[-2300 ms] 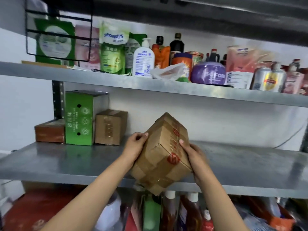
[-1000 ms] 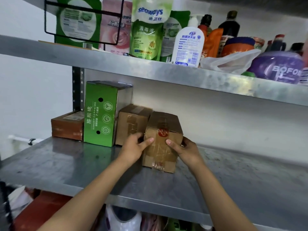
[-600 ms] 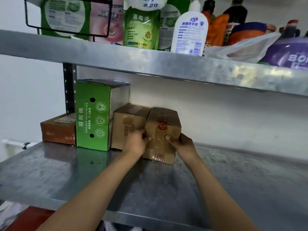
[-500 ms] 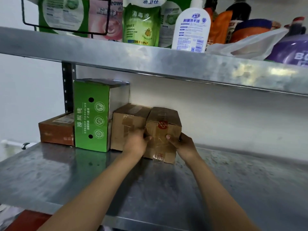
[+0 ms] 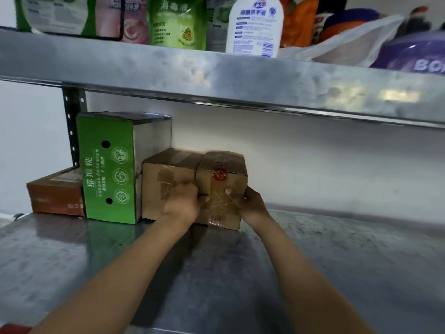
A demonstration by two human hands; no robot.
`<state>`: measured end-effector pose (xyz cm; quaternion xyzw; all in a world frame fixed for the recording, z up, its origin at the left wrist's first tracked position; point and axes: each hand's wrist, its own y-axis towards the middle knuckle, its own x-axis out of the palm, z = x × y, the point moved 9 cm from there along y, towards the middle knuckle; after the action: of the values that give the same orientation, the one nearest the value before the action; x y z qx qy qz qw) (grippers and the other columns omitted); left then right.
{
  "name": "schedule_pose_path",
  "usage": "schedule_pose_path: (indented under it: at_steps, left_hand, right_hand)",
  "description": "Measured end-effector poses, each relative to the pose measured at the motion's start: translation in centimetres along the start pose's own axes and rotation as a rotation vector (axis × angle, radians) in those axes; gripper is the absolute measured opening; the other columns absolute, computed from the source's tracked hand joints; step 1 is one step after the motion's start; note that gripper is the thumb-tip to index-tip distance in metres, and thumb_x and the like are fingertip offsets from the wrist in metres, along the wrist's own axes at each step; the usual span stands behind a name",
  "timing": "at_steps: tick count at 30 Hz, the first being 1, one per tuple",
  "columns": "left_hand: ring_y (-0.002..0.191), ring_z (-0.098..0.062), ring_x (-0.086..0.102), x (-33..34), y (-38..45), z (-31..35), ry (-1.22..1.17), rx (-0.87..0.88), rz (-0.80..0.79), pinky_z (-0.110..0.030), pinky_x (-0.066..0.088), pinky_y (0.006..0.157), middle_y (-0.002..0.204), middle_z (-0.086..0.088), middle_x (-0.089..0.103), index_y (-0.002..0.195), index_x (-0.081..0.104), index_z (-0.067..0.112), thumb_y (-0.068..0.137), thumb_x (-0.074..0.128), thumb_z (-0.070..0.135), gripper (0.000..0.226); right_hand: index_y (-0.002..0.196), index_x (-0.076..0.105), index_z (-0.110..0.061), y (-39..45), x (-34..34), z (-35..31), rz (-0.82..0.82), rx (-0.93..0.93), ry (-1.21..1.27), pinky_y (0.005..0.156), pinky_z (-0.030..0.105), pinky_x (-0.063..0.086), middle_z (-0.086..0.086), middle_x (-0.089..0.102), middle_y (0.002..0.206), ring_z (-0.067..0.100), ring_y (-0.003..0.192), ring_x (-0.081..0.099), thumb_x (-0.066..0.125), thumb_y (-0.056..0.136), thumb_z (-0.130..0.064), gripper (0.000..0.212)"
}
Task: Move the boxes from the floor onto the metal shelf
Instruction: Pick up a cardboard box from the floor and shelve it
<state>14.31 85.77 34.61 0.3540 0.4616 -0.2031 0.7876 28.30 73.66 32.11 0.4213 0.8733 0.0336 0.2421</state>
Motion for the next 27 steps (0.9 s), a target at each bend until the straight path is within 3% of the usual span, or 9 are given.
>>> schedule_pose_path:
  at_steps: [2, 4, 6, 9, 14, 16, 18, 20, 27]
  left_hand:
    - [0.096, -0.027, 0.061, -0.3, -0.8, 0.7, 0.064, 0.059, 0.016, -0.036, 0.051, 0.080, 0.105, -0.011, 0.065, 0.101, 0.065, 0.012, 0.094, 0.051, 0.043, 0.034]
    - [0.096, -0.027, 0.060, -1.0, -1.9, 2.0, 0.151, 0.139, 0.058, -0.035, 0.051, 0.079, 0.105, -0.010, 0.063, 0.101, 0.064, 0.013, 0.095, 0.048, 0.041, 0.033]
    - [0.094, -0.026, 0.060, -1.6, -3.2, 3.6, 0.195, 0.218, 0.069, -0.033, 0.048, 0.074, 0.103, -0.008, 0.062, 0.101, 0.063, 0.015, 0.097, 0.046, 0.036, 0.028]
    - [0.087, -0.024, 0.061, -2.5, -5.2, 6.7, 0.219, 0.336, 0.075, -0.033, 0.046, 0.068, 0.098, -0.006, 0.064, 0.101, 0.061, 0.019, 0.098, 0.042, 0.033, 0.023]
    - [0.089, -0.027, 0.064, -3.3, -8.5, 12.4, 0.173, 0.492, 0.084, -0.034, 0.050, 0.068, 0.102, -0.008, 0.067, 0.106, 0.060, 0.017, 0.098, 0.041, 0.032, 0.026]
    - [0.105, -0.027, 0.060, -2.8, -9.7, 15.1, 0.129, 0.558, 0.053, -0.036, 0.051, 0.079, 0.118, -0.008, 0.062, 0.116, 0.058, 0.014, 0.098, 0.042, 0.034, 0.031]
    - [0.134, -0.024, 0.040, -2.0, -10.8, 17.0, 0.099, 0.590, 0.025, -0.037, 0.042, 0.102, 0.143, -0.008, 0.046, 0.134, 0.047, 0.012, 0.099, 0.041, 0.034, 0.042]
    - [0.147, -0.020, 0.015, -1.3, -12.3, 19.1, 0.112, 0.667, 0.044, -0.037, 0.025, 0.115, 0.155, -0.006, 0.028, 0.145, 0.033, 0.011, 0.099, 0.040, 0.036, 0.052]
    - [0.148, -0.017, -0.008, 0.7, -19.0, 26.2, -0.039, 0.847, 0.049, -0.036, 0.002, 0.120, 0.161, -0.003, 0.000, 0.153, 0.007, 0.012, 0.099, 0.038, 0.034, 0.066]
  right_hand:
    - [0.132, 0.049, -0.026, -0.4, -0.6, -0.7, 0.020, -0.022, -0.140, 0.092, 0.035, 0.050, -0.010, 0.060, 0.121, 0.014, 0.106, 0.058, 0.063, 0.083, -0.060, 0.061]
    - [0.141, 0.040, -0.021, -1.2, -1.3, -1.2, 0.013, -0.017, -0.243, 0.102, 0.037, 0.045, -0.004, 0.052, 0.141, 0.020, 0.125, 0.052, 0.057, 0.081, -0.067, 0.077]
    - [0.155, 0.019, -0.015, -2.7, -1.8, -1.4, -0.033, 0.005, -0.342, 0.118, 0.038, 0.027, 0.000, 0.022, 0.161, 0.020, 0.147, 0.025, 0.049, 0.086, -0.068, 0.092]
    - [0.156, 0.006, -0.012, -5.2, -3.9, -1.9, -0.021, -0.035, -0.548, 0.121, 0.032, 0.011, 0.002, 0.002, 0.164, 0.015, 0.151, 0.003, 0.034, 0.098, -0.057, 0.079]
    - [0.155, 0.012, -0.011, -10.5, -9.5, -2.2, 0.033, -0.039, -0.698, 0.120, 0.032, 0.012, 0.005, 0.006, 0.164, 0.017, 0.151, 0.006, 0.028, 0.102, -0.051, 0.069]
    - [0.155, 0.014, -0.010, -12.9, -12.2, -2.1, 0.070, -0.020, -0.733, 0.119, 0.033, 0.013, 0.006, 0.007, 0.164, 0.017, 0.151, 0.007, 0.029, 0.103, -0.049, 0.067]
    - [0.155, 0.015, -0.010, -15.2, -14.4, -1.8, 0.092, 0.005, -0.764, 0.119, 0.034, 0.014, 0.006, 0.008, 0.164, 0.018, 0.151, 0.008, 0.030, 0.103, -0.048, 0.066]
    - [0.155, 0.015, -0.011, -17.5, -16.7, -1.3, 0.123, 0.040, -0.787, 0.120, 0.034, 0.014, 0.006, 0.008, 0.164, 0.018, 0.151, 0.008, 0.031, 0.103, -0.048, 0.067]
    - [0.156, 0.016, -0.012, -25.9, -22.7, 1.2, 0.224, 0.125, -0.890, 0.120, 0.032, 0.009, 0.004, 0.008, 0.164, 0.016, 0.151, 0.008, 0.034, 0.102, -0.049, 0.067]
